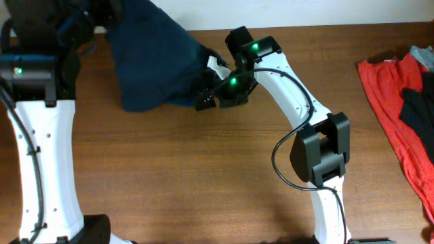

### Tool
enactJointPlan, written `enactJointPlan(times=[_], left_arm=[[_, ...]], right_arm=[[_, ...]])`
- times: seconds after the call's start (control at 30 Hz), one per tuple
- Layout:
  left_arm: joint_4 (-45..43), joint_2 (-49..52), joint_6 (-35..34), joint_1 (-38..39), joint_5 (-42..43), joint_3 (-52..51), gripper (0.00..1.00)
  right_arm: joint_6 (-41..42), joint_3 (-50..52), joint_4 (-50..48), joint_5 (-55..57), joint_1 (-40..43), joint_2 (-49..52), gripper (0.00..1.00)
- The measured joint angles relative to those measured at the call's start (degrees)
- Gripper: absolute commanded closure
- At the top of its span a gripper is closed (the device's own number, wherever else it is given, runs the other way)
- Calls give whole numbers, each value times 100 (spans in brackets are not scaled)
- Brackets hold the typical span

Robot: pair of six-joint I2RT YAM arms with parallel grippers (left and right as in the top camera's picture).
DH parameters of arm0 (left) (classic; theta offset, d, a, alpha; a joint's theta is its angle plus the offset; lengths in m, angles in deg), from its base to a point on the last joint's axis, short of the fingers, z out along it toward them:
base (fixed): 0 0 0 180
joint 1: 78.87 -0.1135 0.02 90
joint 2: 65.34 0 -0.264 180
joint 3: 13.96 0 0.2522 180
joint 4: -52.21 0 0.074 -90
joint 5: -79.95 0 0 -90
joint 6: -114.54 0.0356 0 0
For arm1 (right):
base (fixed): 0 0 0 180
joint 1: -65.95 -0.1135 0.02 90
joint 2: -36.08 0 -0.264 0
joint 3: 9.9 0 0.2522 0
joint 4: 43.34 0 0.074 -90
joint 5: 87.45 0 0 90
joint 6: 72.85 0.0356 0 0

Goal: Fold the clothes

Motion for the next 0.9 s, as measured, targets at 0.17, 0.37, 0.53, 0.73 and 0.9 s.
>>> enactJointPlan(times=[0.17, 0.37, 0.53, 0.73, 0.9], left_arm=[[-323, -79, 0, 55, -627, 33, 99], [-516, -79, 0, 339, -1388, 153, 99], [-940, -79, 61, 501, -2031, 181, 100], [-1281, -83, 293, 503, -2855, 192, 99], [-1235, -83, 411, 503, -3176, 192, 99]], right_arm=[[70, 0, -225, -553, 4, 0, 1], [566, 0, -693, -1060, -20, 0, 1], [1272, 0, -1215, -1283, -118, 0, 0], [2059, 0, -1882, -1434, -308, 0, 0], [1878, 0, -2459, -1519, -546, 0, 1]])
